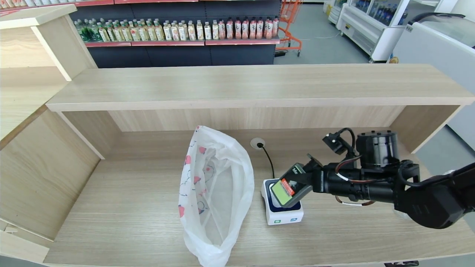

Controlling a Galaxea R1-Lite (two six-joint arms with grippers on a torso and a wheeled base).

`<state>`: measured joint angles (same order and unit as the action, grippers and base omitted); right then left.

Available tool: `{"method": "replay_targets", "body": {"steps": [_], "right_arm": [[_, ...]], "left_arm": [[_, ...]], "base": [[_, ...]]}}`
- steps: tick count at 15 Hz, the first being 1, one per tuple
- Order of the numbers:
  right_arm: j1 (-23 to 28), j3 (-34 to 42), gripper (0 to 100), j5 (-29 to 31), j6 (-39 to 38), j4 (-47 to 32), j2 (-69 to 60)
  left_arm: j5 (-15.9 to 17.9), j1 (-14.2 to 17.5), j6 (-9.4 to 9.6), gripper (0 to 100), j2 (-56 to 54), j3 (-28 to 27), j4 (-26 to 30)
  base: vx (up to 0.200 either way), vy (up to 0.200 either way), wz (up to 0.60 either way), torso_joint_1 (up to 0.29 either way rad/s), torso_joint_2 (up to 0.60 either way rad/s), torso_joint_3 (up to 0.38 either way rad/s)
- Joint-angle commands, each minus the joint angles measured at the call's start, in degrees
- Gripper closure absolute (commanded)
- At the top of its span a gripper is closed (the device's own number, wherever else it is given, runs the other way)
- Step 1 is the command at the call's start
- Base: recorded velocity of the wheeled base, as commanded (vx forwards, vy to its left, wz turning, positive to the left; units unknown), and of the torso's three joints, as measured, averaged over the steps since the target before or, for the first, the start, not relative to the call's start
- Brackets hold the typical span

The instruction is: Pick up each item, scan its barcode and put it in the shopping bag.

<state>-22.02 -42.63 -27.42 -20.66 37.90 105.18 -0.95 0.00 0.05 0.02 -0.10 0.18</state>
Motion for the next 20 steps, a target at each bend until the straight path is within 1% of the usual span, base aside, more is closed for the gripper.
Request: {"method": "replay_targets", "body": {"steps": [1, 3, 6, 8, 10, 15, 18, 19, 20], "right_arm": [[-1.3, -2.6, 100, 0.0, 0.0, 0.2, 3.8], [-1.9, -3.9, 100, 0.0, 0.3, 0.2, 5.5], [-1.8, -4.7, 100, 0.0, 4.5, 0.0, 7.4], [-1.8, -4.7, 100, 0.2, 4.7, -0.1, 7.4], [-1.8, -4.7, 100, 1.9, 4.8, -0.1, 7.7], [-1.8, -4.7, 100, 2.0, 4.6, 0.0, 6.0], [-1.2, -5.5, 100, 2.3, 5.4, -1.3, -3.0], [-0.1, -5.5, 100, 2.5, 7.7, -3.8, -6.3], [1.4, -5.4, 100, 2.8, 11.6, -8.5, -9.7]], "left_arm": [[0.0, 0.0, 0.04, 0, 0.0, 0.0, 0.0], [0.0, 0.0, -0.05, 0, 0.0, 0.0, 0.0], [0.0, 0.0, 0.04, 0, 0.0, 0.1, 0.0], [0.0, 0.0, 0.04, 0, 0.0, 0.0, 0.0], [0.0, 0.0, 0.04, 0, 0.0, 0.0, 0.0], [0.0, 0.0, 0.04, 0, 0.0, 0.0, 0.0], [0.0, 0.0, 0.04, 0, 0.0, 0.0, 0.0], [0.0, 0.0, 0.04, 0, 0.0, 0.0, 0.0], [0.0, 0.0, 0.04, 0, 0.0, 0.0, 0.0]], "base": [[0.000, 0.000, 0.00, 0.000, 0.00, 0.000], [0.000, 0.000, 0.00, 0.000, 0.00, 0.000], [0.000, 0.000, 0.00, 0.000, 0.00, 0.000], [0.000, 0.000, 0.00, 0.000, 0.00, 0.000], [0.000, 0.000, 0.00, 0.000, 0.00, 0.000], [0.000, 0.000, 0.00, 0.000, 0.00, 0.000], [0.000, 0.000, 0.00, 0.000, 0.00, 0.000], [0.000, 0.000, 0.00, 0.000, 0.00, 0.000], [0.000, 0.000, 0.00, 0.000, 0.00, 0.000]]}}
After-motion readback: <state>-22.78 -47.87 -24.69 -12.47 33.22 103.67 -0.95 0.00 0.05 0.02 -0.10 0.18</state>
